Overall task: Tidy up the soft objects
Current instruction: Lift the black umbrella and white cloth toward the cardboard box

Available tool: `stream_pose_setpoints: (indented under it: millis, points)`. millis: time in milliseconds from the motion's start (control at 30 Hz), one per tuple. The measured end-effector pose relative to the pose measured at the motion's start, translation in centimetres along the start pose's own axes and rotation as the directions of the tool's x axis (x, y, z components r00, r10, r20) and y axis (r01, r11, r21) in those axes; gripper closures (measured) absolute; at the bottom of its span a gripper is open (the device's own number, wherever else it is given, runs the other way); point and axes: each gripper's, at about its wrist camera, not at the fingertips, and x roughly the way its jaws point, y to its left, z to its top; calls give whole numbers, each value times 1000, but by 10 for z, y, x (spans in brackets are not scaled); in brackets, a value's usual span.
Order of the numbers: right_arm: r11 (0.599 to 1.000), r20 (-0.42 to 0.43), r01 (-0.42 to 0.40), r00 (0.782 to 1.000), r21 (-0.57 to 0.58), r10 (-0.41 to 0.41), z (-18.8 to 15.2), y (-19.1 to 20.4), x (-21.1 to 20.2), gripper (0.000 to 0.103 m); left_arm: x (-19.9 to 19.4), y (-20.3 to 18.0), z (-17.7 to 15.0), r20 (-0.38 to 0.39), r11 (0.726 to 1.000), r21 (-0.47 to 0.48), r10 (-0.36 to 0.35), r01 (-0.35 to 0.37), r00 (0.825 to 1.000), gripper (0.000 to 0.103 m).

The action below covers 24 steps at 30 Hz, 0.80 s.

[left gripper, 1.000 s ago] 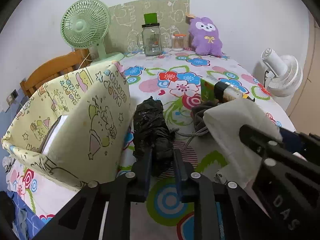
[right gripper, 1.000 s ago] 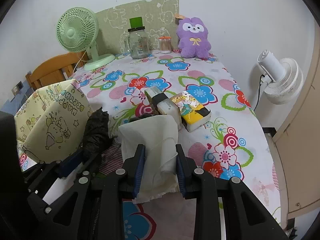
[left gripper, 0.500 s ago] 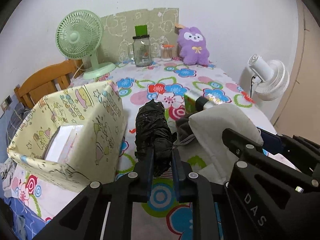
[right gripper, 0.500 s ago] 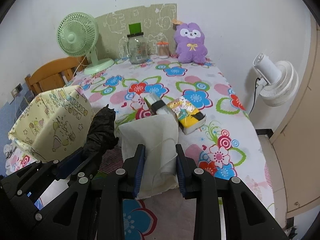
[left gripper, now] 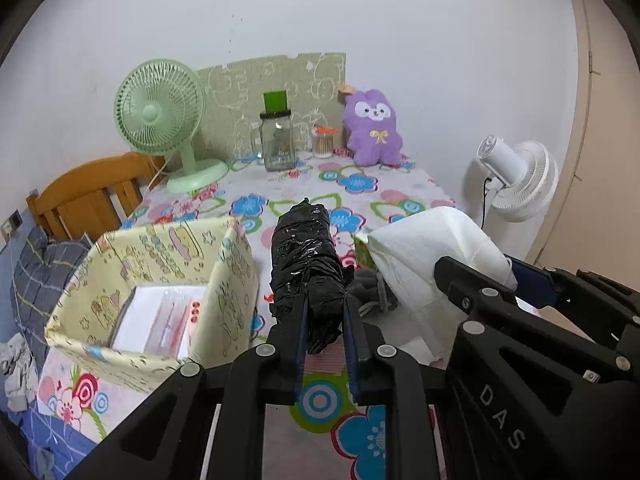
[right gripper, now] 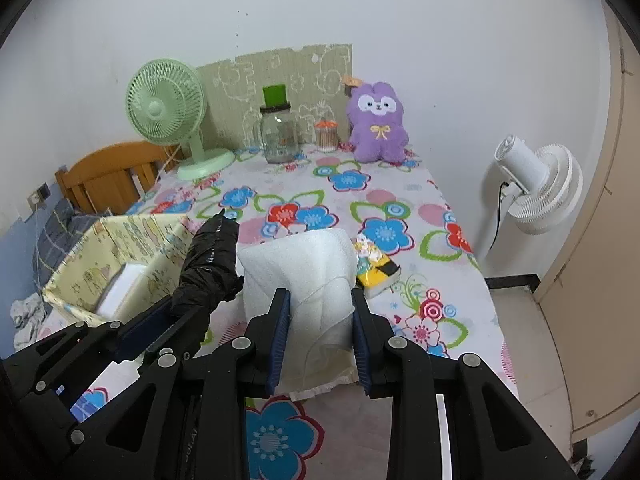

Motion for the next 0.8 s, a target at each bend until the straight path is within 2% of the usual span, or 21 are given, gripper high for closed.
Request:
stream_pose_setpoints:
  millis: [500,800]
  points:
    - [1000,57,20,998,-4,-20,21,18,-30,70,-23,14,20,41,998,40,-49,48,998,88]
    - [1000,73,10,997,-30,-8,32,43,-33,70,-30,38,27,62,998,52,-40,37,997,88]
